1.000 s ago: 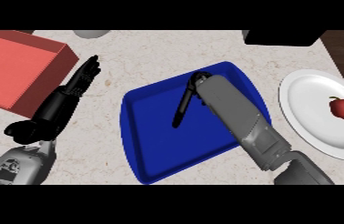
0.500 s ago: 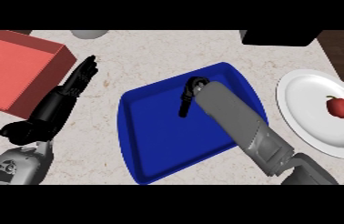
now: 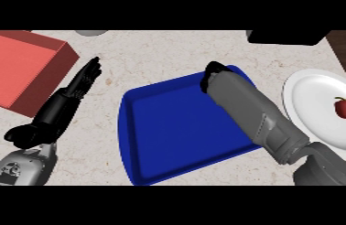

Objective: Pick the bell pepper from the tray and place it in the plate

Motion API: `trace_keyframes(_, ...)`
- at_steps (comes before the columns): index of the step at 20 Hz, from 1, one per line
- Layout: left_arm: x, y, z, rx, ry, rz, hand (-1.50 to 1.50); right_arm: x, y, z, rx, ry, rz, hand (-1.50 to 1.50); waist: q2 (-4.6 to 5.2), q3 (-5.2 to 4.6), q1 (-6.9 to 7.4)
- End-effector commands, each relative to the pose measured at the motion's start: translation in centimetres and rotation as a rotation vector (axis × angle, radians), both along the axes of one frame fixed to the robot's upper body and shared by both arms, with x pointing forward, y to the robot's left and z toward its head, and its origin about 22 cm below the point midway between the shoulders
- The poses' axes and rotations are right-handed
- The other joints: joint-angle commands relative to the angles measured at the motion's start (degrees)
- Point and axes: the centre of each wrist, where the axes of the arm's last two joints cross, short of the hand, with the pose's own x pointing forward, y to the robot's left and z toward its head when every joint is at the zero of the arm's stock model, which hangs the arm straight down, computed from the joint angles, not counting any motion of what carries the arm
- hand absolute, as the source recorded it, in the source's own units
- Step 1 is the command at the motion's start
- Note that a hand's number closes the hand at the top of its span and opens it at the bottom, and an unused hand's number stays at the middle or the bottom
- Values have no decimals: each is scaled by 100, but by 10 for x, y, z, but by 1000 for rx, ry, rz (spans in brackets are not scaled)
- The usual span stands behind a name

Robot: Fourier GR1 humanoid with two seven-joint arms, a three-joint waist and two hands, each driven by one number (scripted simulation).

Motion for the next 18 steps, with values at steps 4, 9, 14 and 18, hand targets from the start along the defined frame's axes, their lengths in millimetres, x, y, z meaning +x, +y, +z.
trace_keyframes(4,2,-14,-2,-2,-7,-39,0,25,-17,28,-404,-402,-361,150,133,6,171)
trace_keyframes(9,4,-10,2,12,-2,-21,0,30,15,56,-501,-558,-420,150,87,20,170)
trace_keyframes(14,0,-4,-7,14,5,-27,0,37,27,93,-547,-653,-483,150,104,14,150)
trace_keyframes(18,1,0,-3,5,21,-3,0,38,30,105,-612,-696,-483,150,58,9,18)
